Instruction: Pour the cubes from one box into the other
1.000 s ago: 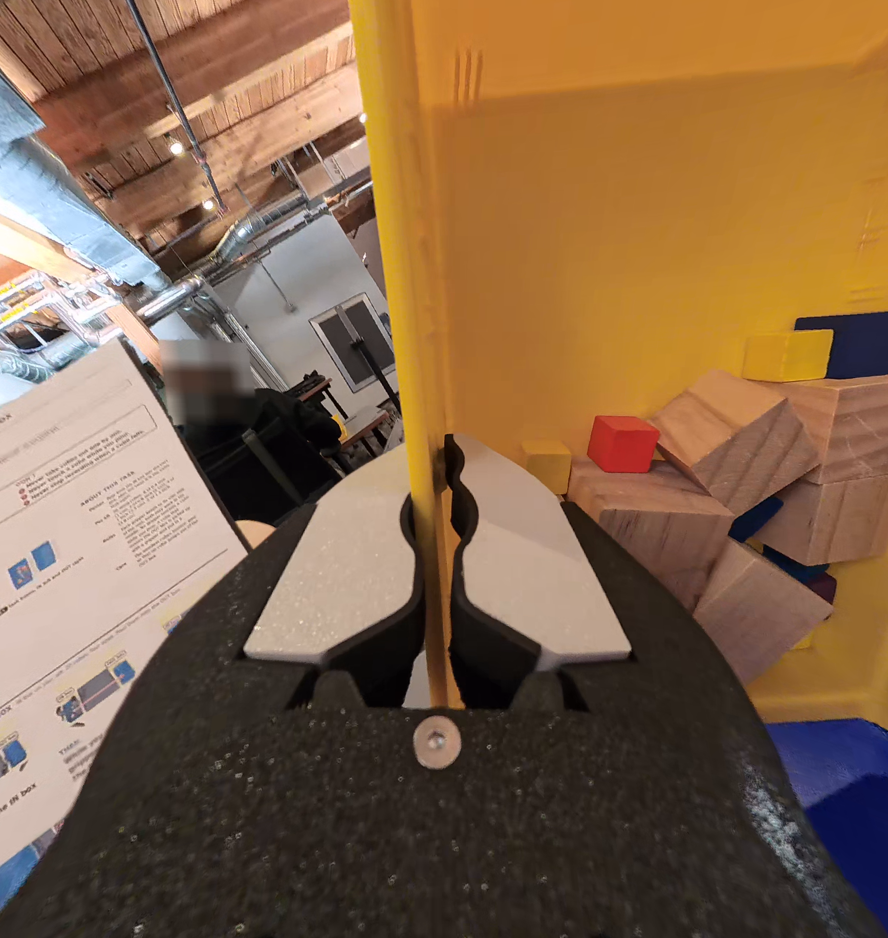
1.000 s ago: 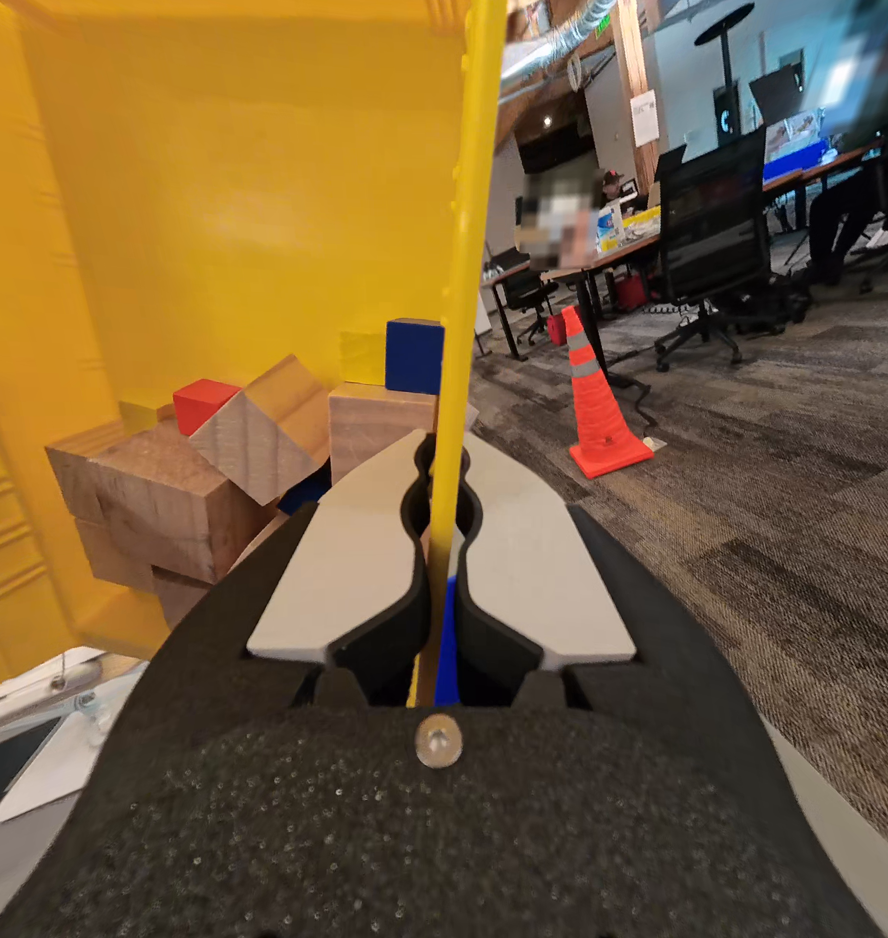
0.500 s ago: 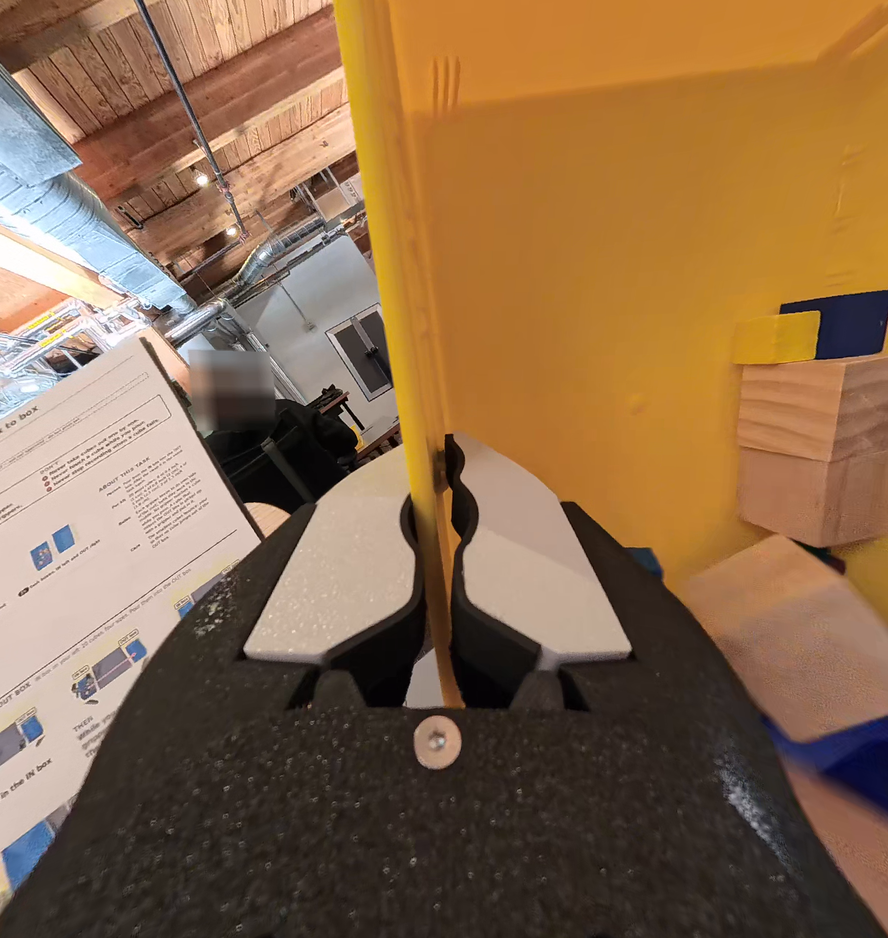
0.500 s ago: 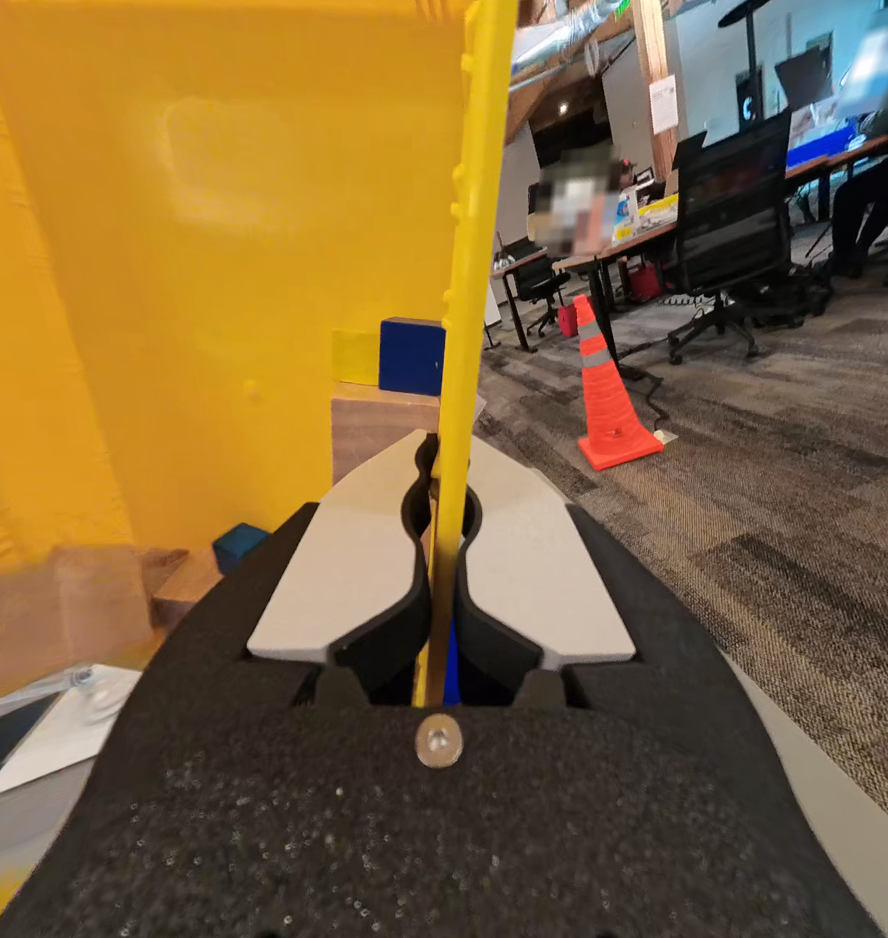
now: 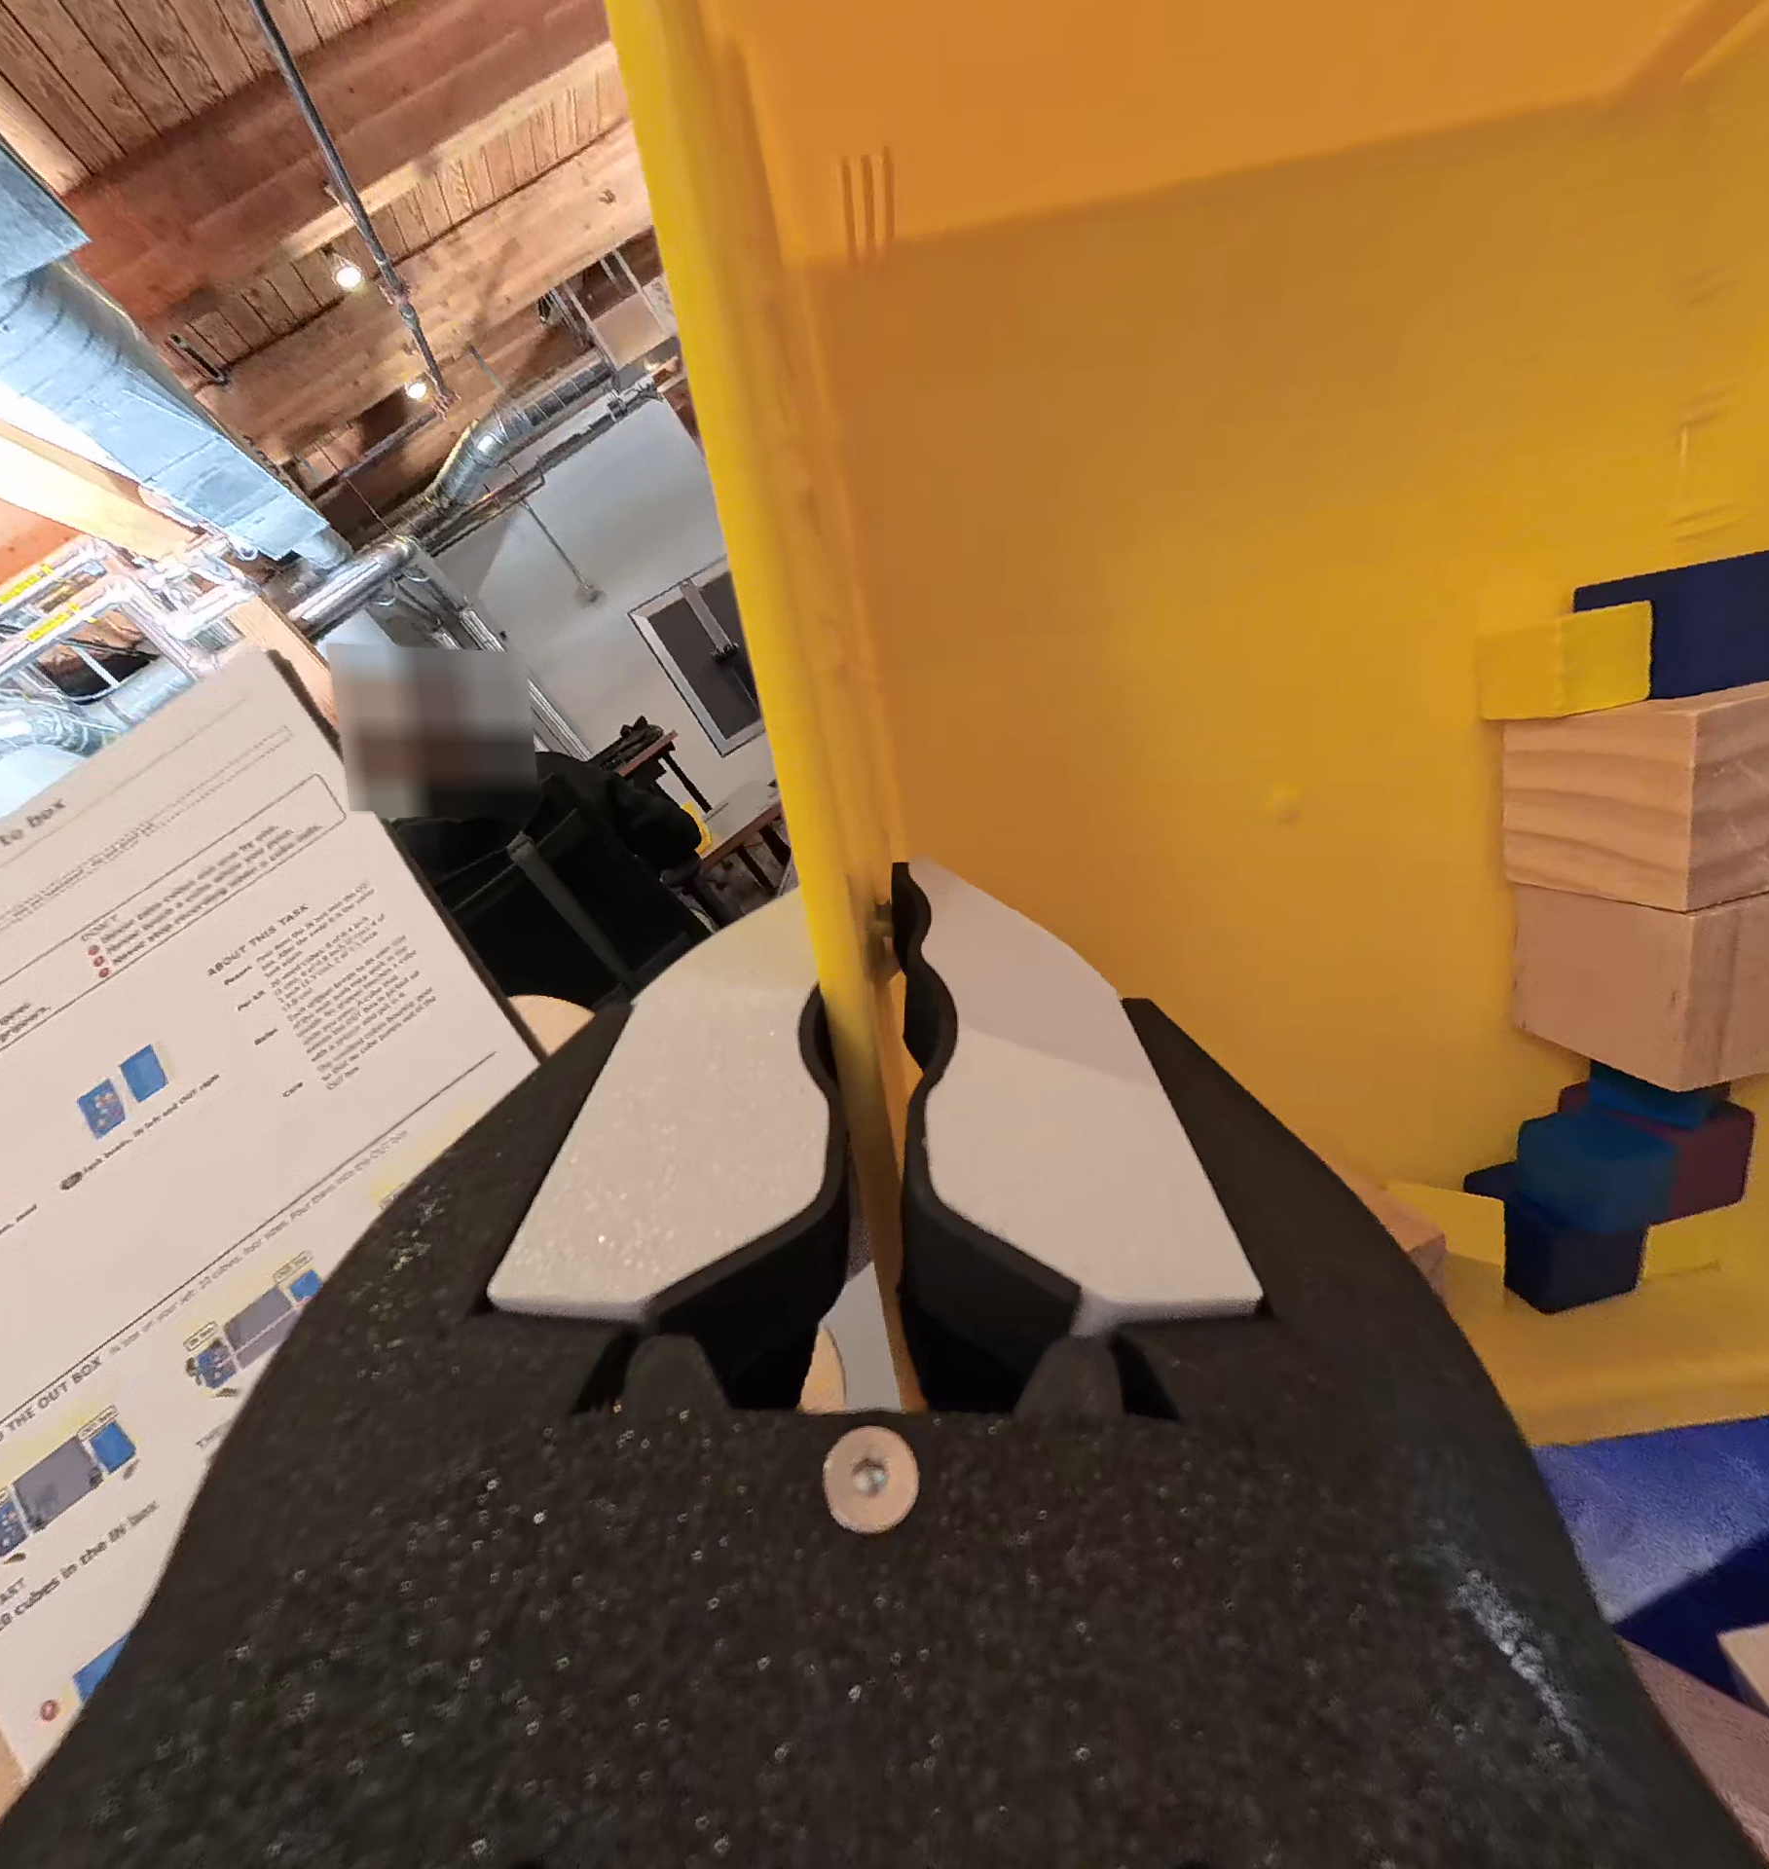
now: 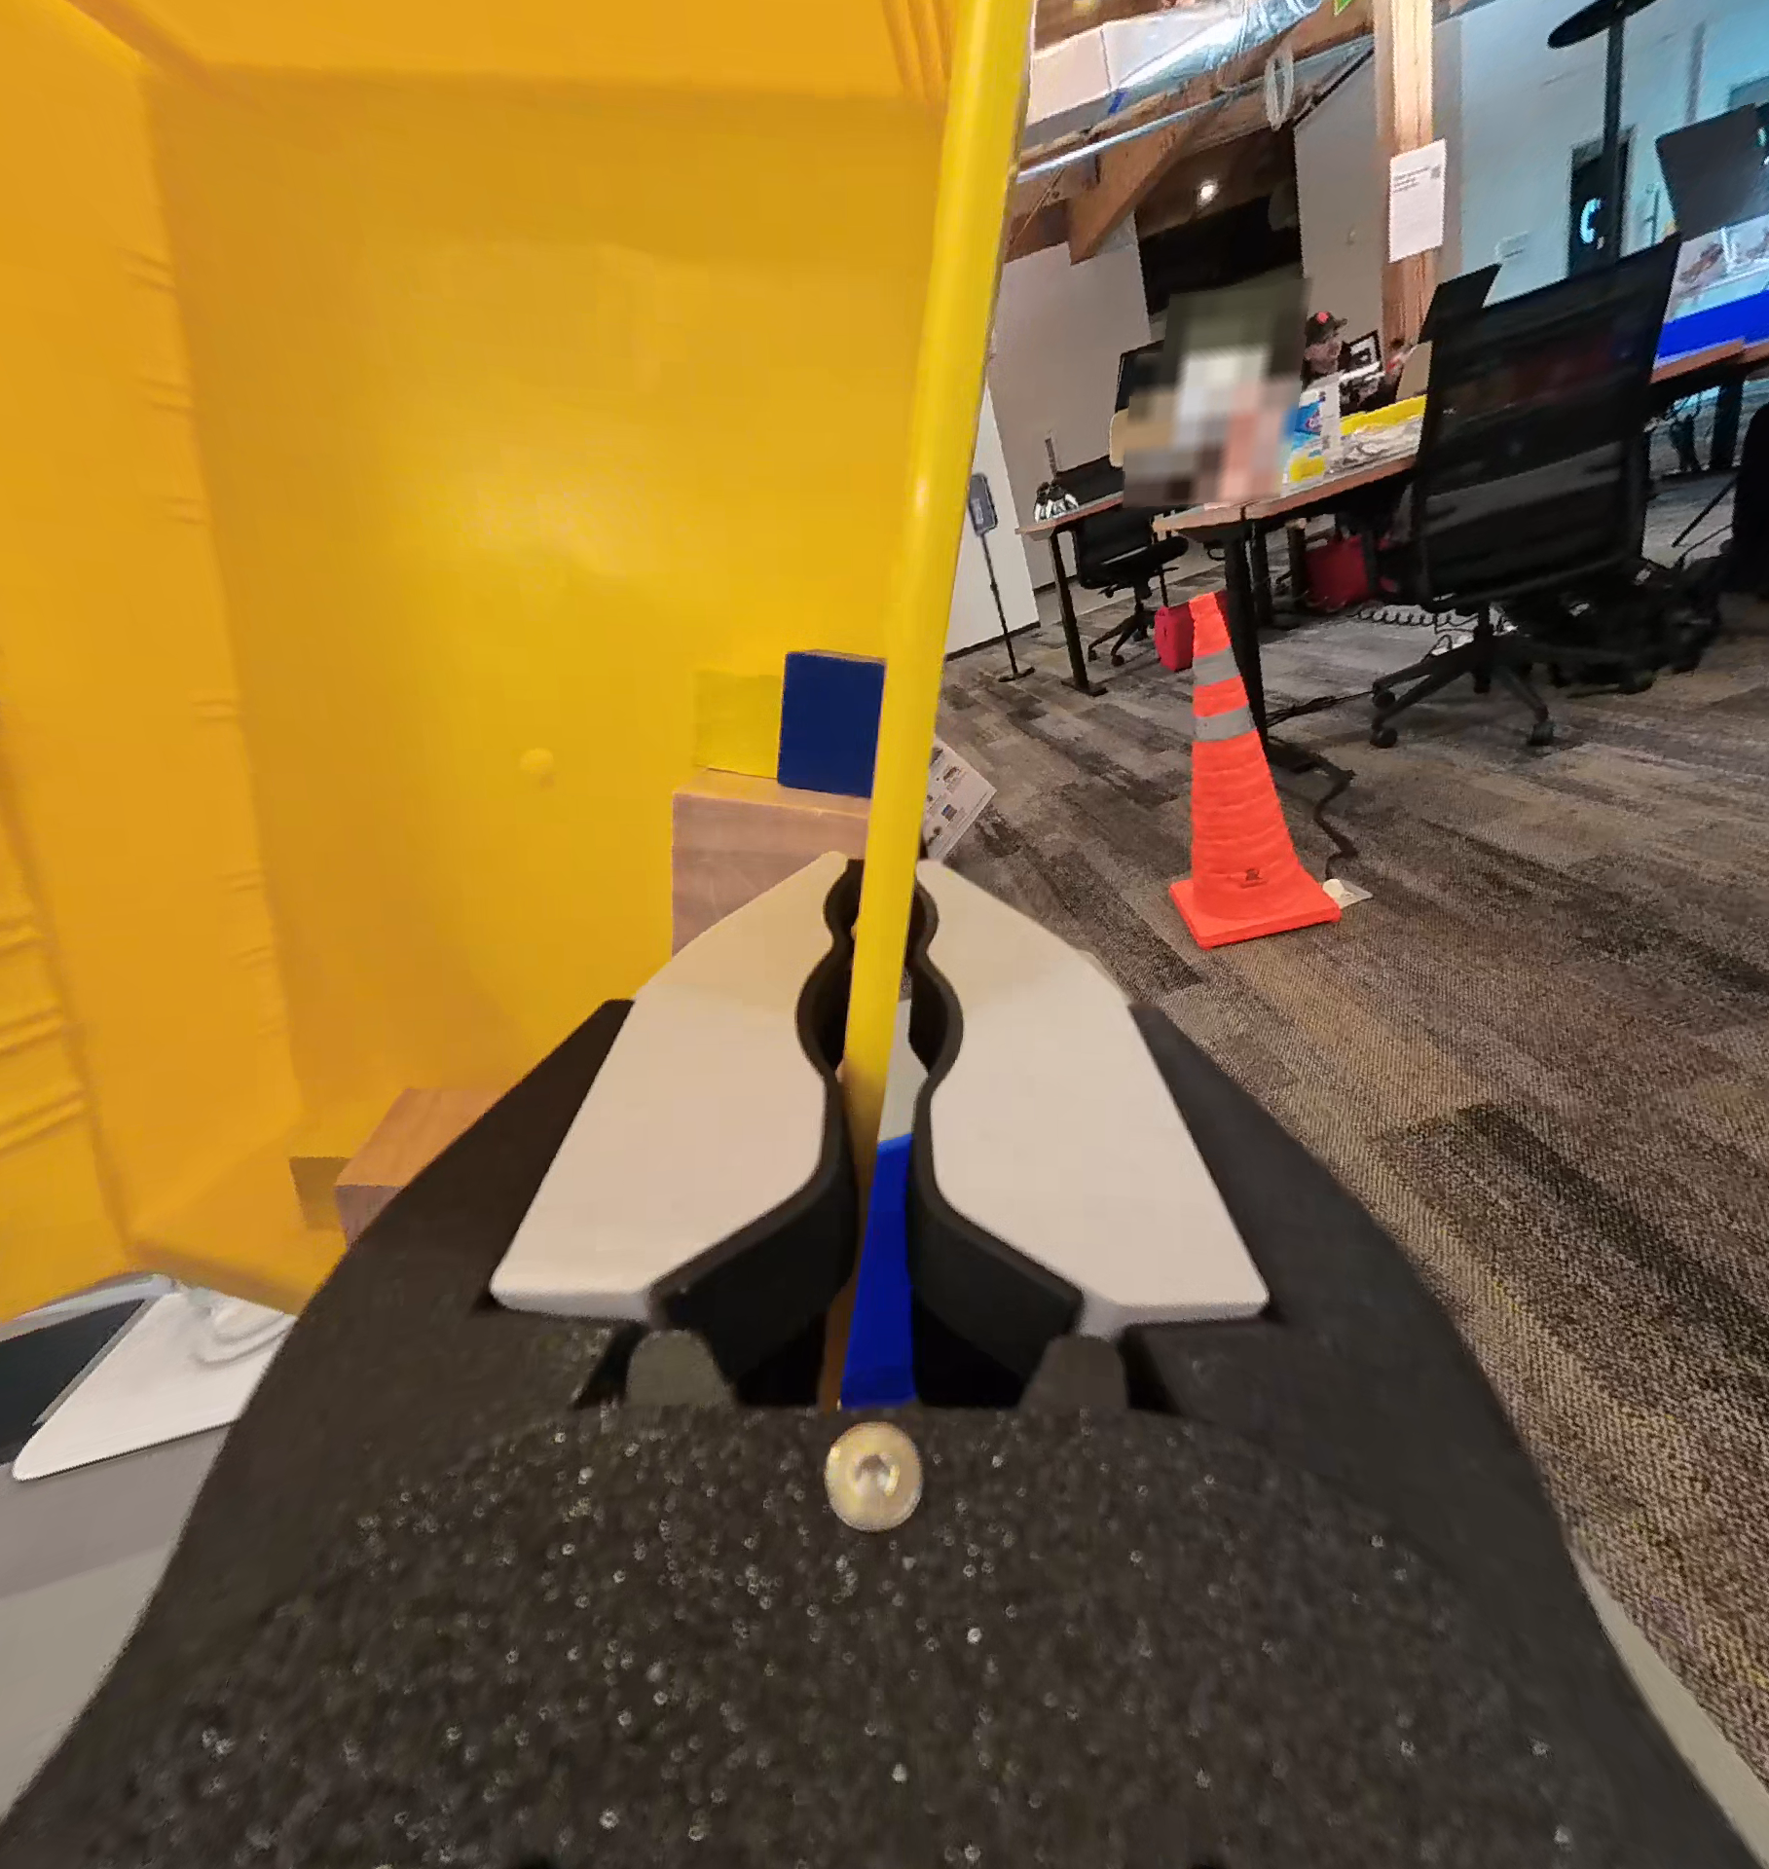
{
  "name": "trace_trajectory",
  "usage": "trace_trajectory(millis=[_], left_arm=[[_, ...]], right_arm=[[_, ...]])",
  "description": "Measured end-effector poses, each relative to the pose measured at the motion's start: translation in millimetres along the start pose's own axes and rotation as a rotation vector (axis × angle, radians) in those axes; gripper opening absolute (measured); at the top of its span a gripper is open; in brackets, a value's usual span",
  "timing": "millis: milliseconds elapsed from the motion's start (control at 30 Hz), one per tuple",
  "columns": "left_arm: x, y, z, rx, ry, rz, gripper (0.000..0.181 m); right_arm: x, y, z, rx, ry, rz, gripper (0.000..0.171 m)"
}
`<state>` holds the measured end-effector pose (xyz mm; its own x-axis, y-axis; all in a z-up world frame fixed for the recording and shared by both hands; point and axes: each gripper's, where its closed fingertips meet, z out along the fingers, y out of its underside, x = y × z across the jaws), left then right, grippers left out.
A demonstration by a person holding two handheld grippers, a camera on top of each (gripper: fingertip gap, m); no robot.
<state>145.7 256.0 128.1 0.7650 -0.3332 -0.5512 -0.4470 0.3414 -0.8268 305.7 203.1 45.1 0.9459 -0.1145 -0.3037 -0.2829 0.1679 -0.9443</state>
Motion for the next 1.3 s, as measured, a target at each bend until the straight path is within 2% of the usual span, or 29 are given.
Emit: trace_trajectory(millis=[133,267,367,533,733,800,900,967,1133,1300], left_arm=[[-10.7,-13.0,-4.9,0.029,-0.022,0.002,0.005],[-23.0,-34.0,-12.3,0.131,-0.061,0.054,0.006],[-27.0,-36.5,-14.0,0.126,-0.064,0.053,0.006],[-25.1,-18.4,-6.9,0.035,-0.034,0.039,0.005],[-15.2,17.2,12.7,-0.260,0.117,0.042,0.006],[-14.2,23.5,16.4,-0.347,0.180,-0.013,0.006],[-14.9,36.9,14.4,-0.409,0.205,-0.184,0.006],[-20.6,42.8,9.1,-0.385,0.172,-0.292,0.006],[-33.7,43.7,-9.4,-0.177,0.108,-0.580,0.005],[-10.3,69.4,-7.8,-0.164,0.125,-0.739,0.006]], right_arm=[[-6.5,-19.6,0.6,0.042,0.012,-0.054,0.005],[-14.2,-47.8,-3.0,0.141,-0.002,-0.085,0.006],[-17.0,-49.6,0.6,0.128,-0.011,-0.086,0.006],[-17.1,-22.0,8.7,-0.040,-0.005,-0.124,0.006],[-11.6,2.5,15.2,-0.345,0.008,-0.112,0.007],[-11.7,5.7,17.1,-0.466,0.026,-0.128,0.006],[-16.7,-17.8,19.2,-0.501,0.065,-0.275,0.006],[-29.3,-39.9,18.7,-0.460,0.077,-0.425,0.006],[-66.8,-88.5,12.4,-0.234,0.026,-0.704,0.006],[-73.2,-91.7,20.1,-0.167,0.017,-0.894,0.006]])
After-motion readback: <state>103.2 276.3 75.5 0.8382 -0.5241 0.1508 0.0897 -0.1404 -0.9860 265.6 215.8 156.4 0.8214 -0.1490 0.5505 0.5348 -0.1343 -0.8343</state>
